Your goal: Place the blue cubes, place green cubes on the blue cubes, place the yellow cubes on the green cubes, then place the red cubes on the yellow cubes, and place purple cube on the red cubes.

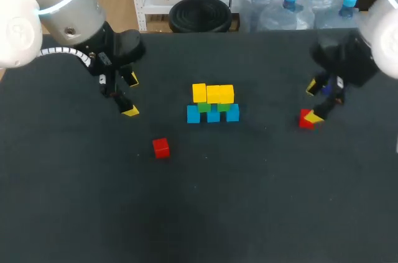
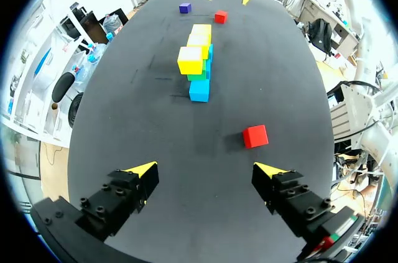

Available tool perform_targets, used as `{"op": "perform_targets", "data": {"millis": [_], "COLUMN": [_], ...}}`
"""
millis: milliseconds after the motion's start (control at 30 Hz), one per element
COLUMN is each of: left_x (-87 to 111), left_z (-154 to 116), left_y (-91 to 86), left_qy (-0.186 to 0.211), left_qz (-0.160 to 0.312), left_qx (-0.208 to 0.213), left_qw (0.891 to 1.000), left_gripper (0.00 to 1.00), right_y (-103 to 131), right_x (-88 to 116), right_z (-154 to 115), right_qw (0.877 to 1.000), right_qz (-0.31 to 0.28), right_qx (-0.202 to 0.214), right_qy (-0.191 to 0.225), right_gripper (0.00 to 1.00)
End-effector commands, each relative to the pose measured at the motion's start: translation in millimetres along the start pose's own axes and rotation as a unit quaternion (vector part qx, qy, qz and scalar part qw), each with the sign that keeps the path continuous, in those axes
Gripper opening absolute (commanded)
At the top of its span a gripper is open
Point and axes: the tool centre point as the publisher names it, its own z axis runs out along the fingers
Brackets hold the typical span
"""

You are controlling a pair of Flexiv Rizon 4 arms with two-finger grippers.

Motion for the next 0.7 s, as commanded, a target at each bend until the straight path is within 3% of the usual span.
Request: {"op": "perform_targets", "data": {"millis": [33, 267, 700], "left_x": [0.8, 0.8, 0.8], "left_z": [0, 0, 0], "left_y": [0.5, 0.5, 0.5], "left_qy": [-0.001, -0.001, -0.001], "left_qz": [0.001, 0.001, 0.001], "left_qx": [0.0, 0.0, 0.0], "left_qw": [1.0, 1.0, 1.0], "left_gripper": [1.0, 1.0, 1.0], "right_y": [7, 5, -15], "right_x": [14, 21, 22], "right_z": [11, 28, 26], "right_qw": [1.0, 1.0, 1.0], "right_qz": [0.002, -0.002, -0.019], "right_qx": [0.008, -0.003, 0.005], "right_qy": [0.003, 0.01, 0.016], "right_gripper": [1.0, 1.0, 1.0]}}
